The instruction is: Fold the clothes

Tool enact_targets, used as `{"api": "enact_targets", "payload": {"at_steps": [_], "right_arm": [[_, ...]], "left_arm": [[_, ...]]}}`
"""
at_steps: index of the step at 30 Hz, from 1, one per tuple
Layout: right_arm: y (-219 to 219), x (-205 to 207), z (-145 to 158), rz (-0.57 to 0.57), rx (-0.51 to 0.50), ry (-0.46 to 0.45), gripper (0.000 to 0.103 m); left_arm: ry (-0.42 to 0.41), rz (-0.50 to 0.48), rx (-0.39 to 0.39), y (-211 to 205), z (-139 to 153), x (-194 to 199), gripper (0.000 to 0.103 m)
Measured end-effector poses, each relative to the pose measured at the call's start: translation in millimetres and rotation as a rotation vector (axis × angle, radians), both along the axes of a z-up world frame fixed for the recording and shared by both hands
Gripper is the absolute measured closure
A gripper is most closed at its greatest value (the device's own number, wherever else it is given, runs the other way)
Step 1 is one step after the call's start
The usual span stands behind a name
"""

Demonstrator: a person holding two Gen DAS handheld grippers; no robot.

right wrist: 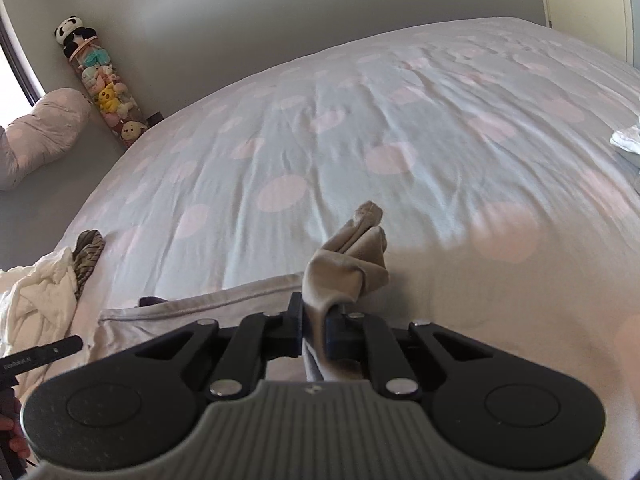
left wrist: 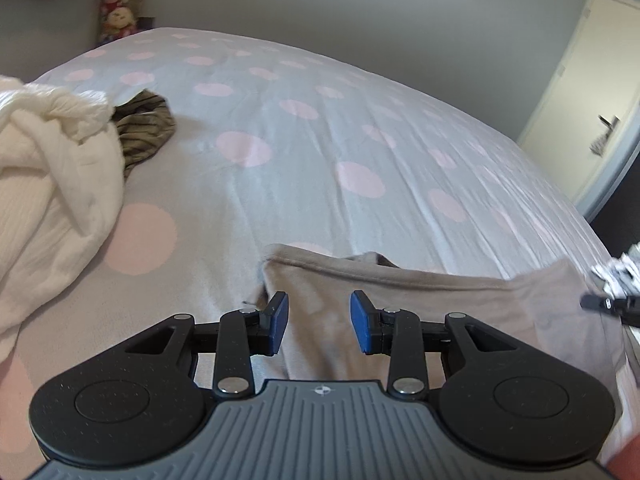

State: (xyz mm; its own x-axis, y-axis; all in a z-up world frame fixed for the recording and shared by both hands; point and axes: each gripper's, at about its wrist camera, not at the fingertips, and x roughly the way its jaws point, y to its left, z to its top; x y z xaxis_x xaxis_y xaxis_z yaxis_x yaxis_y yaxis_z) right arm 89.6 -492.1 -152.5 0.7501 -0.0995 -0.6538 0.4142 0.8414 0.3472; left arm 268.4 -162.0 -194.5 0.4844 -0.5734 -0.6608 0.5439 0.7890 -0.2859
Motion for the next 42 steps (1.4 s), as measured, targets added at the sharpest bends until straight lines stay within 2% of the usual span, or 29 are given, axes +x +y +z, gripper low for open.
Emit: {"api": "enact_targets", "payload": {"at_steps": [4,9,15,22,27,32,34,38,40,42], "right_arm": [[33.2,21.2,12.6,0.044,0.037,-0.004,0.092],[77.1,52.0,17.7,0.101,0.071,-0.017,0.092],[130.4,91.1,9.8,0.205,0.133,-0.011,0.092],[180.3,127.0,-14.7,0.298,0.155,0.043,0.092],[189.6,141.8,-37.7,0.310,0.178,0.091,0.092],[192.2,149.5,-56.4,0.317,0.205,0.129,0.091],[193.3,150.2,-58.9,0.325,0.210,0.133,0.085],[193.1,144.9,-46.4,0.346,0.197,0.114,0.079],[191.1,137.5,-33.5,0.356,0.176,0.088,0.068],[188.6,126.3,-19.0,0.367,0.136,0.058,0.066]], "left_arm": [[-0.021,-0.071,0.005,-2.9,5.3,-6.2,0.072],[0.009,-0.117,-0.040,5.7,4.4,-5.2,0.072],[0.078,-0.095,-0.119,19.3,-3.6,6.4,0.076],[0.102,-0.034,-0.129,31.9,-7.5,14.5,0.076],[0.127,0.012,-0.081,35.8,-13.2,19.8,0.077],[0.145,0.054,-0.067,42.9,-15.9,22.7,0.077],[0.146,0.061,-0.063,43.7,-15.8,23.1,0.077],[0.140,0.073,-0.064,46.3,-12.0,21.4,0.077],[0.133,0.076,-0.065,47.6,-8.7,19.6,0.077],[0.119,0.063,-0.064,47.8,-2.2,14.1,0.077]]}}
